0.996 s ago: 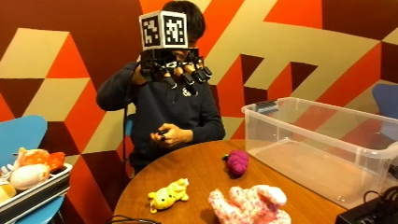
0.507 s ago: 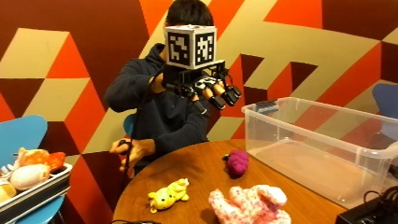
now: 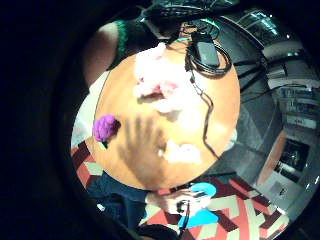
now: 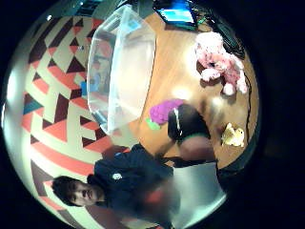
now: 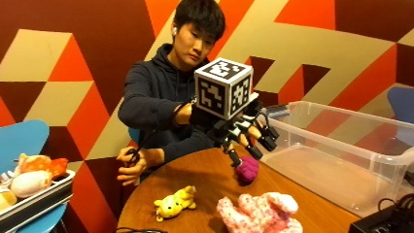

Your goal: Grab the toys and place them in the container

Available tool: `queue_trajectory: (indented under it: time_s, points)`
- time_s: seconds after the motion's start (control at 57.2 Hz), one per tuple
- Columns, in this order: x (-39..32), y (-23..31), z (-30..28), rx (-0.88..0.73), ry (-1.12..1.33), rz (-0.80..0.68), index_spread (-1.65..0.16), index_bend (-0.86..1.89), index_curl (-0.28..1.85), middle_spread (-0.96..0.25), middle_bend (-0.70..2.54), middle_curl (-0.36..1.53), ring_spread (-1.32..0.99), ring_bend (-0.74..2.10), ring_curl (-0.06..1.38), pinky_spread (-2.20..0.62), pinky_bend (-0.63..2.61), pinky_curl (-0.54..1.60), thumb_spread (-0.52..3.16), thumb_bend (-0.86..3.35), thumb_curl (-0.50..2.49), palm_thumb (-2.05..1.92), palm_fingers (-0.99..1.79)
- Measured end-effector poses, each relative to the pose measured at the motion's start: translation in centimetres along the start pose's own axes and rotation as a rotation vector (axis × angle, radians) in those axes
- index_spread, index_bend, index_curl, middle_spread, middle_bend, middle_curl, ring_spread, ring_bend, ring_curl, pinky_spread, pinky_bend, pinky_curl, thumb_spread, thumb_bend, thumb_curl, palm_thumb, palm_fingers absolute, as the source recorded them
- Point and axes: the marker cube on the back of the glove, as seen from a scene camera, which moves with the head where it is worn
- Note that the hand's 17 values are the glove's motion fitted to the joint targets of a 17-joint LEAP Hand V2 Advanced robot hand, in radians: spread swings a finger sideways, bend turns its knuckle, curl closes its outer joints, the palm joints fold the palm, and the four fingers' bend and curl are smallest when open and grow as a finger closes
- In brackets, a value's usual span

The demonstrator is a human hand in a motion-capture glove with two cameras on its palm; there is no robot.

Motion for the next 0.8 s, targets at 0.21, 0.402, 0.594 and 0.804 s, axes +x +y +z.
queue_trajectory:
  time_s: [0.21, 0.402, 0.594, 0.804]
  points:
    - [2.4, -2.8, 2.4, 0.004, 0.036, 0.075, -0.21, 0.13, 0.25, 0.02, 0.14, 0.27, -0.01, 0.2, 0.23, 0.05, 0.84, 0.34, 1.44, 0.21, 0.36, 0.3, -0.16]
    - [4.1, -4.2, 4.6, -0.033, 0.073, 0.143, -0.2, 0.12, 0.25, 0.02, 0.14, 0.26, 0.0, 0.19, 0.25, 0.05, 0.83, 0.34, 1.41, 0.17, 0.37, 0.32, -0.16]
    - [5.7, -5.2, 6.3, -0.065, 0.114, 0.183, -0.19, 0.08, 0.22, 0.02, 0.15, 0.26, 0.0, 0.2, 0.26, 0.04, 0.84, 0.34, 1.37, 0.14, 0.37, 0.34, -0.19]
    - [5.7, -5.6, 6.1, 0.089, 0.179, 0.152, -0.17, 0.09, 0.17, -0.03, 0.32, 0.31, -0.13, 0.55, 0.35, -0.09, 0.87, 0.34, 1.36, 0.14, 0.38, 0.42, 0.32]
